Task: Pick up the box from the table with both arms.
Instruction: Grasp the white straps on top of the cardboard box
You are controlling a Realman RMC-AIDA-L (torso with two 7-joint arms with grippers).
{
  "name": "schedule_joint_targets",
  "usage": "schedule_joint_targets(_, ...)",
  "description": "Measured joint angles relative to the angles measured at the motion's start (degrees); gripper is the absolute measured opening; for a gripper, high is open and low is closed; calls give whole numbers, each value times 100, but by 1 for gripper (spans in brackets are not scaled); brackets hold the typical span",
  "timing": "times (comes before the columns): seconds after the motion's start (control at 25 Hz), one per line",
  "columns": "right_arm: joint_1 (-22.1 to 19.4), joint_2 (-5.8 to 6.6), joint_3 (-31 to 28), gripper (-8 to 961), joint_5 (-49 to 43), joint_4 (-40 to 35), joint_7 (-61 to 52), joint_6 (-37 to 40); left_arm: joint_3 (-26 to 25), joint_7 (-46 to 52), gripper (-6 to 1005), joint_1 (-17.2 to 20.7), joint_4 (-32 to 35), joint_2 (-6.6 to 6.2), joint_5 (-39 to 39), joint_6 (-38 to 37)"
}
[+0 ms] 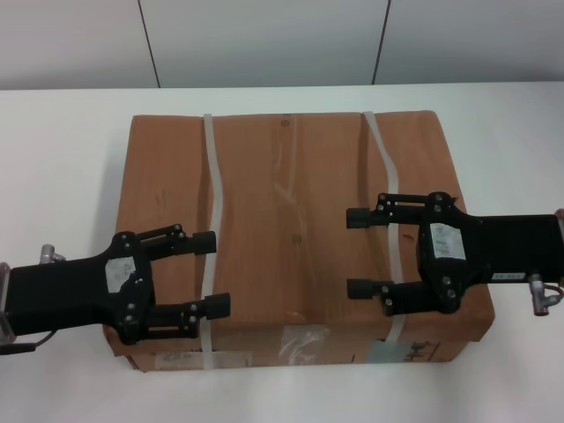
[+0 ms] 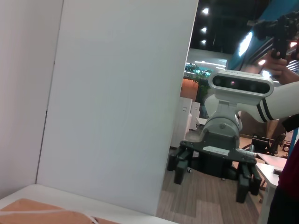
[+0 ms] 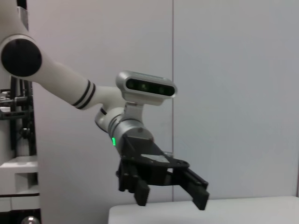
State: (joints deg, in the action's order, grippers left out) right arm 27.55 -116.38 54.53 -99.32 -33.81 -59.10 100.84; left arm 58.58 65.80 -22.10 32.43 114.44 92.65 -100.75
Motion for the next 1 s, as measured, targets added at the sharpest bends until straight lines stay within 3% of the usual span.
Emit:
schedule_joint_targets(0.72, -1, -101, -36, 783, 47, -8, 102, -213, -96, -32, 829, 81, 0, 28, -19, 23)
schedule_joint_targets(0.84, -67, -171, -237, 783, 122, 31, 29, -662, -319, -28, 830, 132, -23, 74, -20, 156)
schedule_joint_targets(1.0, -183, -204, -651, 784, 346, 405, -426, -1524, -676, 45, 830, 184, -149, 237, -64, 797)
